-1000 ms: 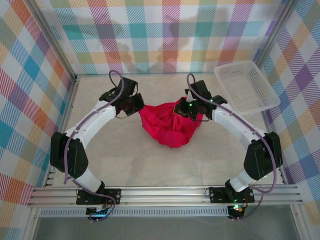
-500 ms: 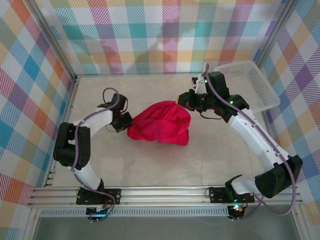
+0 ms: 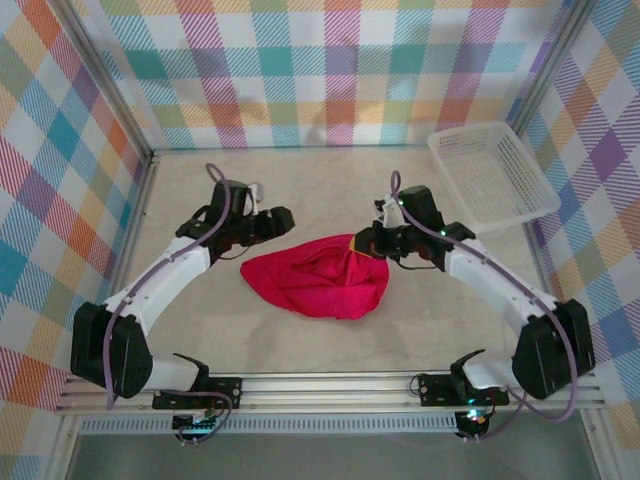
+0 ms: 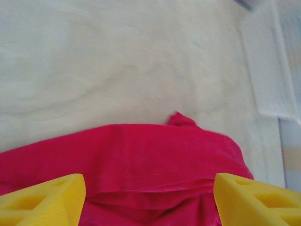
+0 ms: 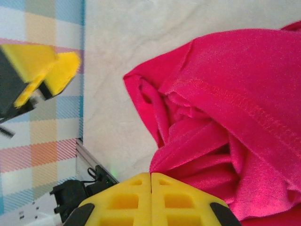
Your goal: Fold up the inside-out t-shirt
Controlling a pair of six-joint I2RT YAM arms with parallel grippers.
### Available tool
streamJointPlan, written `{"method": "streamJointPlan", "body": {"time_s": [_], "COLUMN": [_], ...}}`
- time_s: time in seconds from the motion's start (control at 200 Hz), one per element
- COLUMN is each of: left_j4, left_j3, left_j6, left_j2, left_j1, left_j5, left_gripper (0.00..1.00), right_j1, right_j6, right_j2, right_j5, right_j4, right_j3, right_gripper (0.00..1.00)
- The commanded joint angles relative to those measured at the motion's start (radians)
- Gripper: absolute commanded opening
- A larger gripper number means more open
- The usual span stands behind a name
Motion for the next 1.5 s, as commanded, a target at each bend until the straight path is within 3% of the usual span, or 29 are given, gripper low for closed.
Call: {"method": "streamJointPlan", "body": {"time_s": [0.0,0.105,0.305,0.345,0.43,0.53,0.635,0.815,1.055,1.25,1.415,1.495], "left_j4": [0.112,0.114,0.007,-0.003,-0.033,-0.132,-0.223,-0.268,-0.235,-0.207,-0.175,-0.213], "left_j3": [0.03,0.082,0.224,0.246,0.296,0.387,0.451,0.443,0.284,0.191,0.143,0.15], "left_j6": [0.141,0.23,0.306,0.304,0.289,0.287,0.253,0.099,-0.011,-0.045,-0.05,-0.023], "left_j2": [0.104,0.231,0.442,0.473,0.529,0.588,0.6,0.514,0.355,0.317,0.283,0.232], "left_j1": [-0.074,-0.121,-0.168,-0.17,-0.171,-0.166,-0.108,0.101,0.313,0.364,0.348,0.299], "left_j5": [0.187,0.26,0.242,0.256,0.283,0.271,0.168,-0.004,-0.139,-0.162,-0.163,-0.229], "left_gripper": [0.75,0.77,0.78,0.71,0.46,0.0,0.0,0.0,0.0,0.0,0.0,0.32], "right_j1": [-0.003,-0.003,-0.003,-0.003,-0.003,-0.005,-0.005,-0.008,-0.066,-0.195,-0.213,-0.213], "right_j6": [-0.045,-0.038,-0.034,-0.033,-0.036,-0.048,-0.076,-0.077,-0.074,-0.057,-0.033,-0.014], "right_j2": [-0.084,-0.101,-0.11,-0.112,-0.116,-0.116,-0.117,-0.164,-0.343,-0.402,-0.343,-0.298], "right_j5": [-0.033,-0.021,-0.023,-0.017,-0.006,0.021,0.082,0.206,0.456,0.516,0.378,0.28], "right_j4": [0.095,0.095,0.083,0.08,0.068,0.032,-0.048,-0.197,-0.362,-0.434,-0.343,-0.294], "right_j3": [-0.057,-0.082,-0.092,-0.09,-0.081,-0.056,0.0,0.103,0.105,0.045,-0.004,0.01], "right_gripper": [0.0,0.0,0.0,0.0,0.0,0.0,0.0,0.0,0.0,0.0,0.0,0.0]}}
